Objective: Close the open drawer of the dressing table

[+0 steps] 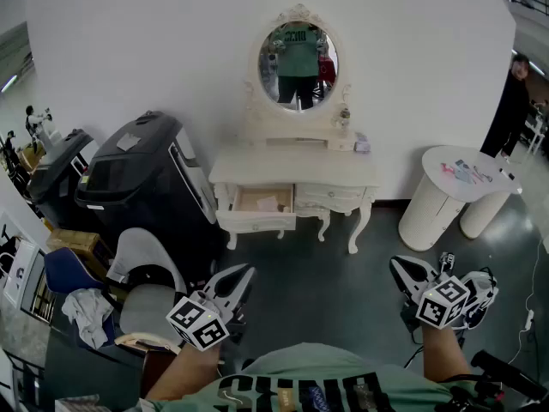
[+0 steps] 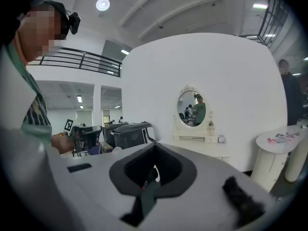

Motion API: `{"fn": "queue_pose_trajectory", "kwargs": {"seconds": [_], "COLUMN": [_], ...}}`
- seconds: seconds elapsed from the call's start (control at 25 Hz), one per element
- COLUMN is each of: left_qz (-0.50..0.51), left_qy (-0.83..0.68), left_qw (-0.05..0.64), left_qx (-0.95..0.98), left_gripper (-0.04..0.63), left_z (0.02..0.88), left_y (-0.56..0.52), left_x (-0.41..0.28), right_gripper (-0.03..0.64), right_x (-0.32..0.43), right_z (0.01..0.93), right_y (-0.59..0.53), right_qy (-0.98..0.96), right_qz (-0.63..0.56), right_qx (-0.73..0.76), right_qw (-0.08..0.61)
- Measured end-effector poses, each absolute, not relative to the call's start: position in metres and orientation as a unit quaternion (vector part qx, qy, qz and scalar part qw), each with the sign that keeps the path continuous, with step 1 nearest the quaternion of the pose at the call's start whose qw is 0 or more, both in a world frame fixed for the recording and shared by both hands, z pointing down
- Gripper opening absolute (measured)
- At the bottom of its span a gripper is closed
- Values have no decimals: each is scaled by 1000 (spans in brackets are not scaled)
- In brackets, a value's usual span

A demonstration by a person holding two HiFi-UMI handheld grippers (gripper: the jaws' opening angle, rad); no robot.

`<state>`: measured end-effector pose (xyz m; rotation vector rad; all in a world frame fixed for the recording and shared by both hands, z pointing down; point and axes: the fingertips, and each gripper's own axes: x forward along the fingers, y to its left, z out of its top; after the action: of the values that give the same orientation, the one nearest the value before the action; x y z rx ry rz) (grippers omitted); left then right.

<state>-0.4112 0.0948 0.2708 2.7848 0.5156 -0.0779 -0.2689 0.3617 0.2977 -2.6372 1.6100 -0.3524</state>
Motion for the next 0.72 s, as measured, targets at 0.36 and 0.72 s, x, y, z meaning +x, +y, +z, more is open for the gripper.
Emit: {"fn": "queue_pose_trajectory", "kwargs": {"seconds": [0.36,0.72], "left_qz": [-33,-33], "left_qy": [172,185], "left_qw": [141,140], "left_qx": [974,972], "left_gripper": [9,9], "left_z": [260,256], "left_y": [101,114], "left_x": [-407,-384], "right_gripper": [11,11], "right_x": [-265,-250], "right_z": [285,285], "right_y": [374,389], "right_qy": [522,507], "right_qz": [-98,-119], "right_qx": [-847,-853], "right_qw": [6,20]}}
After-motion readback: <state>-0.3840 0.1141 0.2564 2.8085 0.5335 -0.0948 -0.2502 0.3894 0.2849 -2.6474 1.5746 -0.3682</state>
